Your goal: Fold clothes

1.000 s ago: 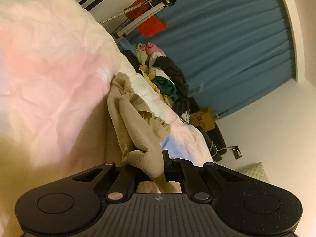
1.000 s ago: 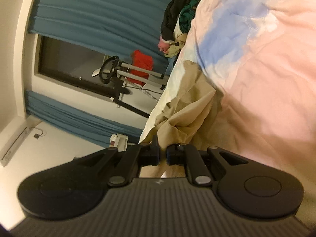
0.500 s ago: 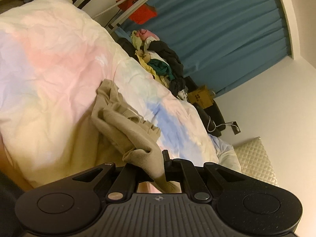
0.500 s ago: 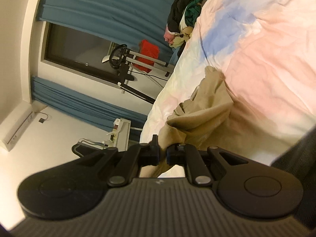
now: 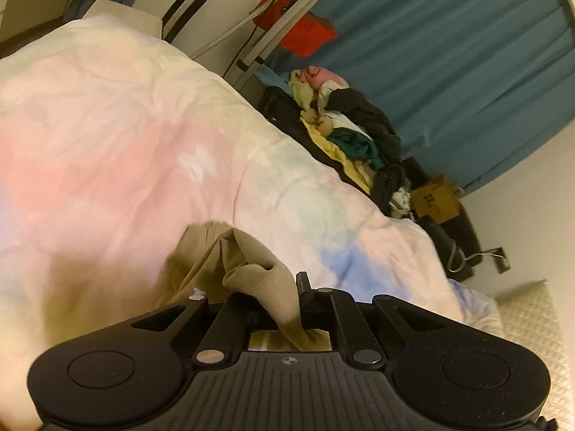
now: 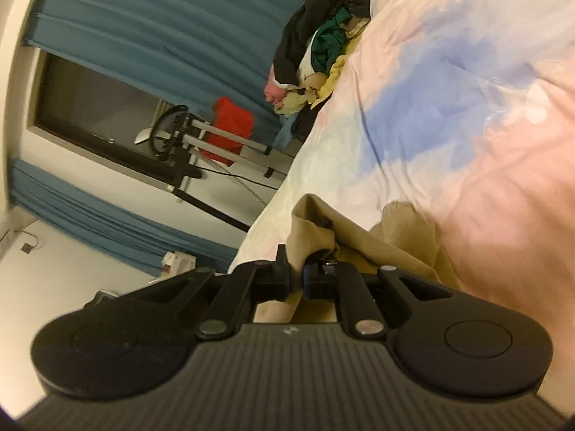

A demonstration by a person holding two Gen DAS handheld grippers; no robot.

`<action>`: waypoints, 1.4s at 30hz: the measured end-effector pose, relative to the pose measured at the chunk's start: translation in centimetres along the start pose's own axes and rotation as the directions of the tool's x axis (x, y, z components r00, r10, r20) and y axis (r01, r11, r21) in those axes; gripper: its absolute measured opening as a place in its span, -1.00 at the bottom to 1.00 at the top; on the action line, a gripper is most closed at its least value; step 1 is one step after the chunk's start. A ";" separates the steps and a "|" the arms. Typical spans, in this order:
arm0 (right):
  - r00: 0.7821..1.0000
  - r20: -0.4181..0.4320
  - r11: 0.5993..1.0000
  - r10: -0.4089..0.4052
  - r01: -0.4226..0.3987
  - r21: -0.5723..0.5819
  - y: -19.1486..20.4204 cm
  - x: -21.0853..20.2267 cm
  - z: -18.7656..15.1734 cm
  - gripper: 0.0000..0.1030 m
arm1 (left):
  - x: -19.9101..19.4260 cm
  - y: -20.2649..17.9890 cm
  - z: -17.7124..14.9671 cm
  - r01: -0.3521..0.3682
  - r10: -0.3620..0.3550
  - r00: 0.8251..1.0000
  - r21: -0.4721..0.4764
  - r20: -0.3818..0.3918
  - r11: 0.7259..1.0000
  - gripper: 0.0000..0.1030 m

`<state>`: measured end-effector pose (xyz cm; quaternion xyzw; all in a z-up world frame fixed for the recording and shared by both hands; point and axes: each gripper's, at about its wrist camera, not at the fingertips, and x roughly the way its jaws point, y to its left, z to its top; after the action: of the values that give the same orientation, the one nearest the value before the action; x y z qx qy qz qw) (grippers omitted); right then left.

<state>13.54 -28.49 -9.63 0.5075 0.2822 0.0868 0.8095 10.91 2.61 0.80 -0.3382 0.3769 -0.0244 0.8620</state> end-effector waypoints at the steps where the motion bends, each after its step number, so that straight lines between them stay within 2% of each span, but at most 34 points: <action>1: 1.000 -0.004 1.000 -0.016 0.016 0.011 -0.5 1.0 0.3 -0.80 | 0.9 0.1 0.2 -0.010 0.010 1.000 0.005 -0.005 1.000 -0.86; 8: 0.996 -0.055 0.996 -0.072 0.075 0.049 -4.5 6.1 1.2 -0.77 | 7.2 1.2 0.8 -0.046 0.048 0.998 0.048 -0.037 0.998 -0.84; 14: 0.994 -0.094 0.994 -0.056 0.065 0.093 -6.9 7.5 1.2 -0.76 | 9.5 2.1 0.6 -0.048 0.054 0.997 0.089 -0.064 0.995 -0.82; 17: 0.996 -0.092 0.998 -0.006 0.012 0.066 -6.1 6.7 1.0 -0.75 | 9.4 1.9 0.6 -0.047 0.055 0.997 0.122 -0.059 0.991 -0.82; 18: 0.996 -0.092 0.998 0.010 -0.005 0.056 -5.9 6.4 0.9 -0.68 | 9.2 1.8 0.6 -0.041 0.049 0.997 0.129 -0.058 0.991 -0.75; 19: 0.995 -0.092 0.999 0.027 -0.023 0.047 -5.6 6.1 0.8 -0.58 | 9.0 1.7 0.6 -0.035 0.043 0.997 0.136 -0.056 0.990 -0.55; 20: 0.995 -0.092 0.998 0.043 -0.040 0.038 -5.4 5.8 0.7 -0.19 | 8.7 1.6 0.5 -0.009 0.017 0.998 0.148 -0.053 0.989 -0.39; 21: 0.994 -0.092 0.998 0.060 -0.058 0.028 -5.1 5.5 0.6 0.23 | 8.3 1.4 0.4 0.019 -0.012 0.999 0.162 -0.049 0.987 -0.02; 22: 0.993 -0.092 0.997 0.076 -0.075 0.019 -4.9 5.2 0.6 0.39 | 7.8 1.3 0.3 0.038 -0.032 0.999 0.179 -0.038 0.983 0.27; 23: 0.991 -0.092 0.996 0.093 -0.092 0.010 -4.6 4.9 0.5 0.51 | 7.1 1.1 0.1 0.055 -0.051 0.998 0.196 -0.026 0.979 0.38; 25: 0.989 -0.090 0.991 0.121 -0.126 -0.044 -3.7 3.8 0.0 0.51 | 6.0 0.7 -0.2 0.079 -0.080 0.997 0.236 -0.005 0.969 0.57; 28: 0.992 -0.072 0.975 0.105 -0.117 -0.190 -1.9 1.9 -1.2 0.49 | 4.6 0.2 -1.0 0.085 -0.095 0.995 0.308 0.018 0.948 0.67; 29: 0.994 -0.064 0.963 0.085 -0.099 -0.251 -1.2 1.6 -1.6 0.43 | 4.4 0.0 -1.3 0.079 -0.092 0.995 0.335 0.023 0.939 0.68; 30: 0.996 -0.056 0.947 0.063 -0.078 -0.310 -0.6 1.4 -2.0 0.22 | 4.3 -0.2 -1.6 0.059 -0.075 0.997 0.359 0.032 0.932 0.70; 31: 0.998 -0.051 0.930 0.037 -0.052 -0.363 -0.2 1.4 -2.3 0.14 | 4.3 -0.4 -1.9 0.036 -0.056 0.998 0.381 0.043 0.924 0.71; 33: 0.999 -0.048 0.900 -0.017 -0.006 -0.435 0.2 2.0 -2.9 -0.18 | 4.9 -0.5 -2.4 -0.004 -0.020 0.998 0.416 0.052 0.910 0.71; 35: 0.996 -0.056 0.885 -0.071 0.037 -0.464 0.0 3.2 -2.9 -0.34 | 5.7 -0.3 -2.7 -0.032 0.007 0.998 0.457 0.057 0.889 0.71; 42: 0.986 -0.039 0.824 -0.162 0.114 -0.555 -0.7 7.0 -3.1 -0.38 | 10.4 0.4 -3.8 -0.153 0.122 0.988 0.573 0.093 0.805 0.73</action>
<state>17.47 -23.45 -13.84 0.2272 0.3151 0.1268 0.9127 15.73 -2.29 -7.86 -0.0328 0.3528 -0.0665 0.9327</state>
